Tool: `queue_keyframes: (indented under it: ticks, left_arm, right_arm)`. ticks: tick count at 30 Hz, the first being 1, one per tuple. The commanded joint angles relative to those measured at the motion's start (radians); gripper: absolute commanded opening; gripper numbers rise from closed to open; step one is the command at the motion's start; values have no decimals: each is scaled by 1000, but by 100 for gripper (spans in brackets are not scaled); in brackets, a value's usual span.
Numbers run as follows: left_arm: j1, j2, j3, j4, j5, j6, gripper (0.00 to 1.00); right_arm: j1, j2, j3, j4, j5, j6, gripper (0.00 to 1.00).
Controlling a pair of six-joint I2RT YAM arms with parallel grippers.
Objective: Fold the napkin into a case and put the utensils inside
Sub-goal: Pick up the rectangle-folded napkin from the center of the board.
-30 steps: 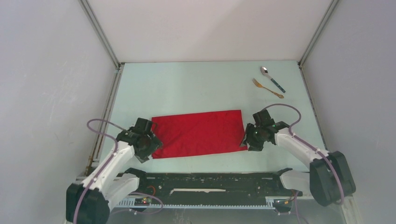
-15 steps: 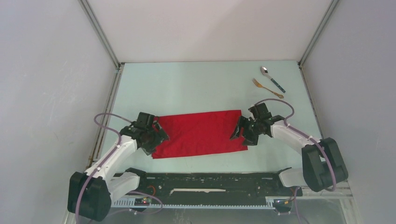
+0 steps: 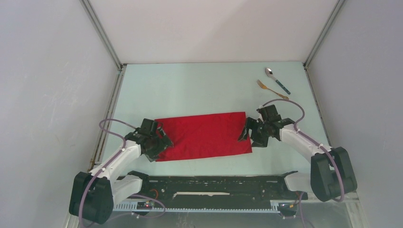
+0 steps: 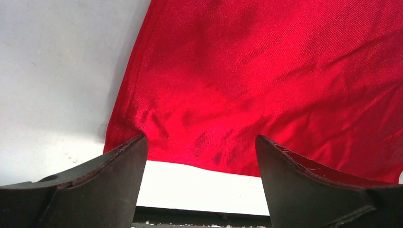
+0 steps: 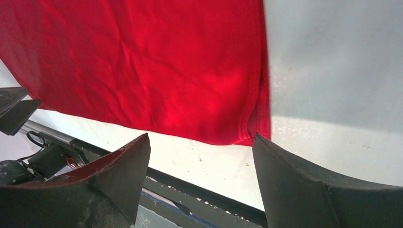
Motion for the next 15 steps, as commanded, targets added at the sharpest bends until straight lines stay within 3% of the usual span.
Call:
queue_keyframes:
  ticks: [1, 15]
  left_arm:
    - [-2, 14, -39, 54, -1, 0, 90]
    - [-4, -5, -40, 44, -1, -5, 90]
  right_arm:
    - [-50, 9, -15, 62, -78, -52, 86]
    - [-60, 67, -41, 145, -229, -32, 81]
